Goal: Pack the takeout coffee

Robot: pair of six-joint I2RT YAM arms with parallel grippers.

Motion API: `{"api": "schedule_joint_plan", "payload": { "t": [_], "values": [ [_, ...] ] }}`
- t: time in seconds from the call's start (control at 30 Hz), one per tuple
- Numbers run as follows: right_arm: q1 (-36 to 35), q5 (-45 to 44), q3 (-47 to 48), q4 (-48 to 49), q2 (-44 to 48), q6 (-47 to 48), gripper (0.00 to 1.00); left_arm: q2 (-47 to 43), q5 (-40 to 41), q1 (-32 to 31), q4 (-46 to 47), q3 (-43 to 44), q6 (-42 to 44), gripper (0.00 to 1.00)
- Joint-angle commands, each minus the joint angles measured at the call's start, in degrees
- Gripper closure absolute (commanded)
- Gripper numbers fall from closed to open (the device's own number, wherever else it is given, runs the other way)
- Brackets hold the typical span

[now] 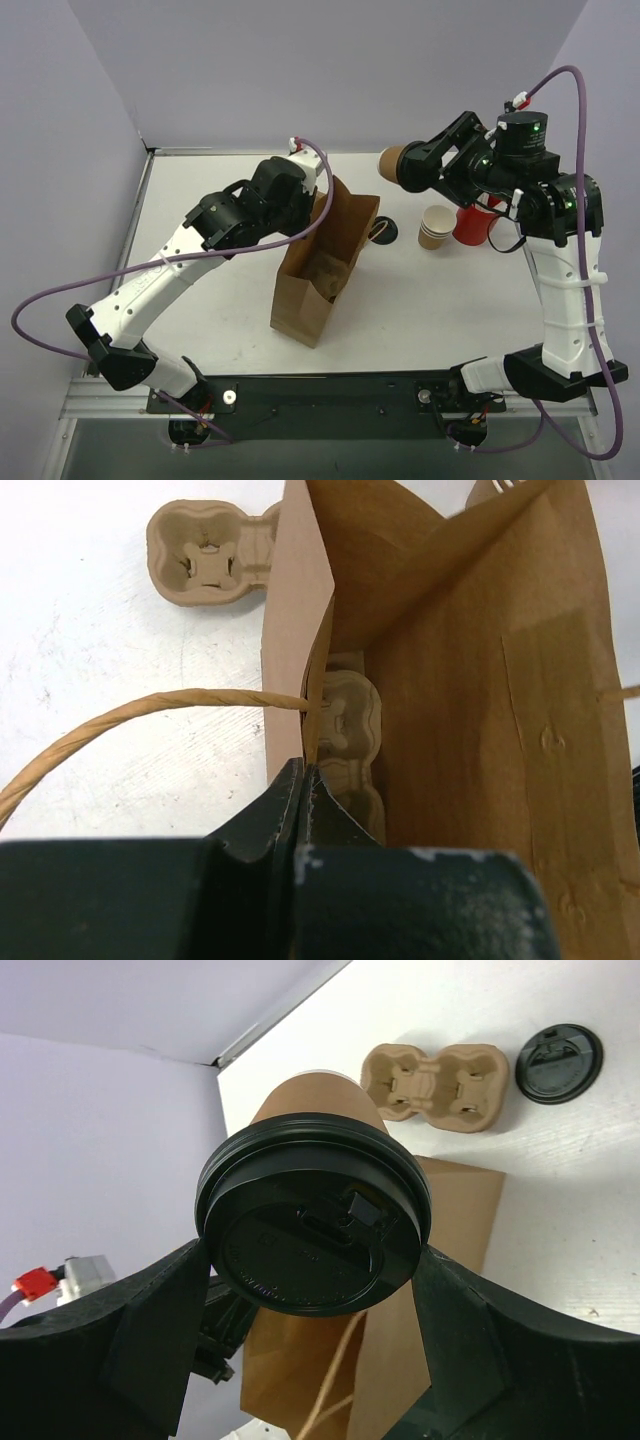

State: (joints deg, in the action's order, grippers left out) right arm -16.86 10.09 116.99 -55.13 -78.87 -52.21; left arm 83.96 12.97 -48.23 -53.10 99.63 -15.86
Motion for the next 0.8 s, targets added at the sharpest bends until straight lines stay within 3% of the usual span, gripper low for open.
{"api": "schedule_joint_plan", "payload": {
  "t": [0.0,0.3,0.43,0.77],
  "values": [
    [-0.9,3.5,1.6,5.3,1.8,0.0,0.45,0.1,2.8,-1.6,-0.5,4.2,-2.5,1.0],
    [-2.6,11.3,1.8,6.4,0.9,-2.4,0.45,2.5,6.2,-3.8,-2.1,7.9,-2.5,1.0],
    [-5.1,15.1,-2.4,5.2,1.3,-3.2,0.48,3.7,8.3,-4.5,-3.5,9.8,-3.9,1.0],
    [-11.4,13.2,-6.1,-5.1,0.9,-1.5,0.49,3.5,14.2,-7.2,-2.2,8.1,-17.2,1.0]
  ]
}}
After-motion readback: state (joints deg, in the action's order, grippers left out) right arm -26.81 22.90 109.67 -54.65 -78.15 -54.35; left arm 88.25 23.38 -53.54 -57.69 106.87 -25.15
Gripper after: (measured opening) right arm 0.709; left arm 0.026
